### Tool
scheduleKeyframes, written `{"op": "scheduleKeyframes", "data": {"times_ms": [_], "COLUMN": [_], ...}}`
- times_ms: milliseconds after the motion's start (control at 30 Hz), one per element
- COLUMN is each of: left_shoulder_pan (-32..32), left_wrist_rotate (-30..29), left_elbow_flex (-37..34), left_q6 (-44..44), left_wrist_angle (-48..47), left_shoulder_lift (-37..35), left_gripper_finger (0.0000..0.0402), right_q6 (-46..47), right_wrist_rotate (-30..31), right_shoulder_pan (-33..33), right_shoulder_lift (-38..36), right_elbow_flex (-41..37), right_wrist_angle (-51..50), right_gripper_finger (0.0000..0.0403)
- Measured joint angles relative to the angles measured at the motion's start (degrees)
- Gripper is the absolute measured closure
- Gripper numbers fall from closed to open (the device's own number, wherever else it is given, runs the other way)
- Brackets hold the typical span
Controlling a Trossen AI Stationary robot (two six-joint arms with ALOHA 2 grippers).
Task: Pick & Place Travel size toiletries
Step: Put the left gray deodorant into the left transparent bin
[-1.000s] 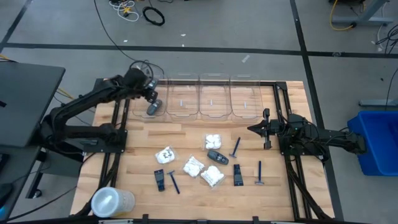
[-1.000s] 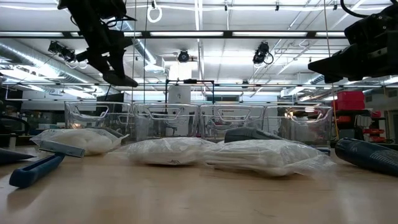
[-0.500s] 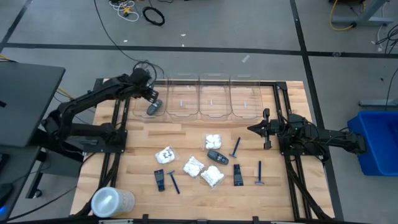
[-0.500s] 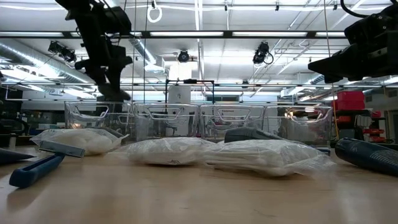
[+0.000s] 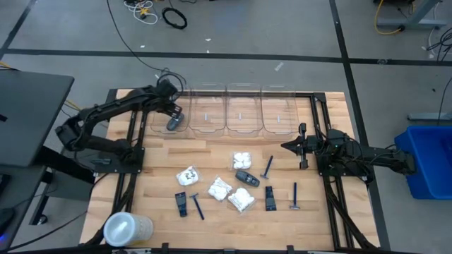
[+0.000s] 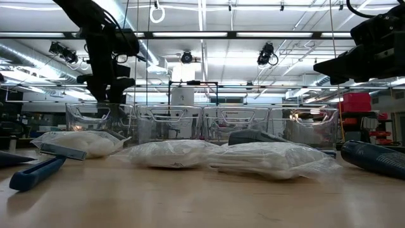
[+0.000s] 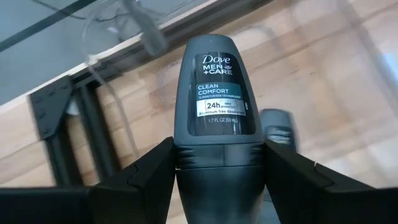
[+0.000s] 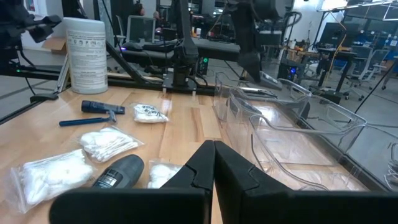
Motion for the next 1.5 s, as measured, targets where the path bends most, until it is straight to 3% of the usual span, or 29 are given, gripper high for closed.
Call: {"op": "scheduleKeyframes", "data": {"times_ms": [100,400,1267,1500], "left_shoulder_pan": [0.0,0.0,0.0,0.0], "left_wrist_rotate": [-2.3,-1.7,-1.8,-1.9], "left_elbow_flex": [0.0,0.0,-0.1,-0.1], "left_q6": [0.7,1.3,1.2,0.6], "left_wrist_angle": [-0.8,0.0,0.3,0.3], "left_shoulder_lift": [1.7,5.2,5.2,5.2], "left_gripper_finger": [0.0179,0.0179,0.0172,0.0152], "right_q6": [0.0,0.0,0.0,0.0], "right_wrist_rotate": [0.0,0.0,0.0,0.0], "right_shoulder_pan": [0.0,0.0,0.0,0.0], "right_shoulder_lift": [0.0,0.0,0.0,0.0], "right_elbow_flex": [0.0,0.0,0.0,0.0], "right_wrist_angle": [0.0,0.0,0.0,0.0], "right_gripper_finger": [0.0389,0.0389,0.0389,0.0389]}}
